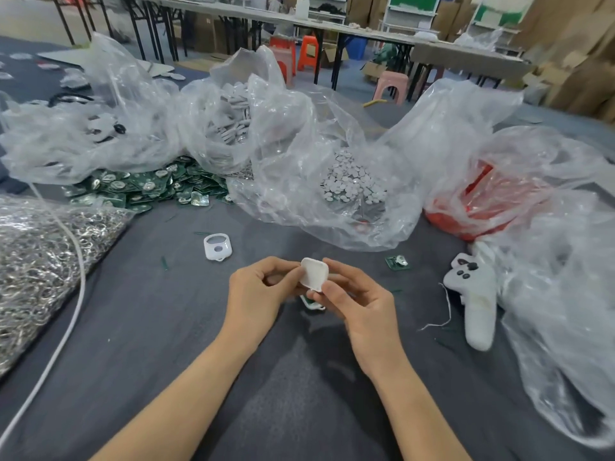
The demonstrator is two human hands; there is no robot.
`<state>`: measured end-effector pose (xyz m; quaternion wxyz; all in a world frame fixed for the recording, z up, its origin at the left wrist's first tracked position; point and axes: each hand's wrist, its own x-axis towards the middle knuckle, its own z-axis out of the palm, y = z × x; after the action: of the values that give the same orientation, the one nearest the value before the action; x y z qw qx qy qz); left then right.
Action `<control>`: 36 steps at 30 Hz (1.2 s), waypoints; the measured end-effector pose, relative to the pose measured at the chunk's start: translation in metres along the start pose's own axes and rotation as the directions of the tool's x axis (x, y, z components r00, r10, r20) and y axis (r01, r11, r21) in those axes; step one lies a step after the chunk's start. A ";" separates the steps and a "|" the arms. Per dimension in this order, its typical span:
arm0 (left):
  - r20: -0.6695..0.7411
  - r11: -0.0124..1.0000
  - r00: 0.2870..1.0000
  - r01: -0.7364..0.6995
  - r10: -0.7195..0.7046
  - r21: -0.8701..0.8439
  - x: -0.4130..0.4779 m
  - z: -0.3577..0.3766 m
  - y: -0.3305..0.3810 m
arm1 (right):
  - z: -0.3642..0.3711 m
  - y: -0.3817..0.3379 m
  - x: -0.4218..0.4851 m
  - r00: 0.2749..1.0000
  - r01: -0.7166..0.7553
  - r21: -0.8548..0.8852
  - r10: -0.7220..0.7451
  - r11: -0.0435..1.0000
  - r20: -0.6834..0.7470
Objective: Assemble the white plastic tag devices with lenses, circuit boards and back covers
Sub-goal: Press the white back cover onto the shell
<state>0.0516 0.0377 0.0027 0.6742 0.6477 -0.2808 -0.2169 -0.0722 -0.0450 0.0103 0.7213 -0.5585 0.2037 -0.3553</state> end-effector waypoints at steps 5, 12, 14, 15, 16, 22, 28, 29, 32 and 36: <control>-0.010 1.000 1.000 -0.014 0.014 0.018 0.000 0.001 -0.003 | 0.001 0.001 0.001 1.000 0.015 -0.046 -0.015 0.999 -0.003; 0.000 0.999 0.999 -0.043 0.043 0.031 0.001 0.001 -0.002 | 0.002 -0.001 -0.002 0.993 0.074 -0.150 -0.059 0.986 0.105; 0.045 1.000 0.999 -0.027 0.028 -0.004 0.002 -0.001 0.000 | 0.004 0.001 -0.003 0.991 0.080 -0.196 -0.056 0.977 0.124; 0.075 0.999 0.997 -0.022 0.024 -0.024 0.002 -0.001 0.001 | 0.005 0.001 -0.004 0.989 0.101 -0.235 -0.072 0.967 0.128; 0.103 0.999 0.994 -0.023 0.026 -0.037 0.002 -0.002 0.001 | 0.006 0.001 -0.005 0.985 0.152 -0.304 -0.119 0.940 0.125; 0.275 0.990 0.961 0.034 0.006 -0.138 -0.002 0.000 0.004 | 0.008 0.001 -0.009 0.844 0.465 -0.683 -0.514 0.563 0.151; 0.408 0.873 0.903 0.302 -0.134 -0.382 -0.004 0.003 0.002 | 0.009 0.000 -0.009 0.801 0.418 -0.770 -0.595 0.482 0.061; 0.415 0.858 0.899 0.319 -0.140 -0.401 -0.003 0.003 0.002 | 0.008 0.000 -0.008 0.799 0.408 -0.785 -0.598 0.466 0.060; 0.407 0.874 0.906 0.286 -0.114 -0.392 -0.002 0.004 0.000 | 0.007 0.001 -0.007 0.813 0.394 -0.801 -0.578 0.450 0.076; 0.383 0.882 0.920 0.248 -0.085 -0.401 -0.002 0.003 0.001 | 0.009 0.002 -0.008 0.813 0.412 -0.804 -0.571 0.428 0.113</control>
<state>0.0486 0.0369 0.0033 0.7200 0.4500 -0.2834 -0.4458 -0.0703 -0.0329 0.0098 0.2341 -0.8206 0.2307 -0.4675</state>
